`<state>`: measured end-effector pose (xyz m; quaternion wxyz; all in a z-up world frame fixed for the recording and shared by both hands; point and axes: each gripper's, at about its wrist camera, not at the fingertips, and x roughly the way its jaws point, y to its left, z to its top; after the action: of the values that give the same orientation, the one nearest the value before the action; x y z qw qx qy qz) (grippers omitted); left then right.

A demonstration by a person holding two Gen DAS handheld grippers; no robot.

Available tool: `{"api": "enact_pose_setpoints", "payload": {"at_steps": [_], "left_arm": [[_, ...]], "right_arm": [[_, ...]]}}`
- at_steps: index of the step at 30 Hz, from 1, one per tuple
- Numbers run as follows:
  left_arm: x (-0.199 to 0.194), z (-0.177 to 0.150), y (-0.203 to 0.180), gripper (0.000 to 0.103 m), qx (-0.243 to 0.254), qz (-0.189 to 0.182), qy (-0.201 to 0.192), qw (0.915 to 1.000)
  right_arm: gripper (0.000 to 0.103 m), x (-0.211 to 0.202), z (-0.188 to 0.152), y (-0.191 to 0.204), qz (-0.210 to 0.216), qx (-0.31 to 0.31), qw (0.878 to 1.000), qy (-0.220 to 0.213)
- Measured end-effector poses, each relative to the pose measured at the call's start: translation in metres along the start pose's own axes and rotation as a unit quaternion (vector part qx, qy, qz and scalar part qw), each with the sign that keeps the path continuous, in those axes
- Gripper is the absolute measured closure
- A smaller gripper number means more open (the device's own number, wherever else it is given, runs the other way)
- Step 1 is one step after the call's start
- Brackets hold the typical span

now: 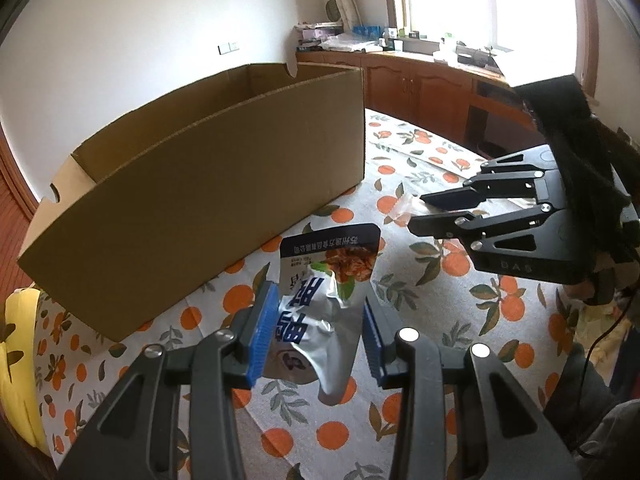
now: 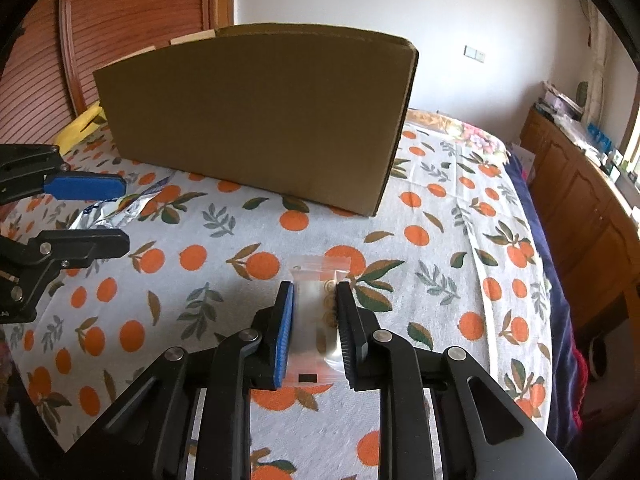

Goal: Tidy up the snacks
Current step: 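Lift both held packs and carry them over the cardboard box, then lower both packs into the box and open both tools to release them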

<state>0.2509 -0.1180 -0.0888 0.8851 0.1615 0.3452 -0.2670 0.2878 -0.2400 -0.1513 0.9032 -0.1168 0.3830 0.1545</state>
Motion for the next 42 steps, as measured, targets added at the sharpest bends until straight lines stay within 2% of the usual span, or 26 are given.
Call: {"api": "enact_pose_setpoints", "payload": {"at_steps": [10, 19, 32, 42], "left_arm": [[-0.027, 0.014, 0.007, 0.065, -0.019, 0.013, -0.05, 0.9985], [-0.049, 0.037, 0.032, 0.065, -0.047, 0.029, -0.1, 0.9934], [-0.05, 0.051, 0.086, 0.065, -0.087, 0.047, -0.132, 0.9864], [-0.033, 0.059, 0.118, 0.064, -0.101, 0.061, -0.138, 0.9834]], "right_arm": [[0.084, -0.046, 0.019, 0.005, 0.008, 0.002, 0.999, -0.046], [0.084, -0.07, 0.048, 0.012, 0.014, -0.007, 0.996, -0.083], [0.084, -0.065, 0.095, 0.019, 0.02, -0.03, 0.993, -0.112], [0.084, -0.048, 0.13, 0.023, 0.023, -0.04, 0.991, -0.127]]}}
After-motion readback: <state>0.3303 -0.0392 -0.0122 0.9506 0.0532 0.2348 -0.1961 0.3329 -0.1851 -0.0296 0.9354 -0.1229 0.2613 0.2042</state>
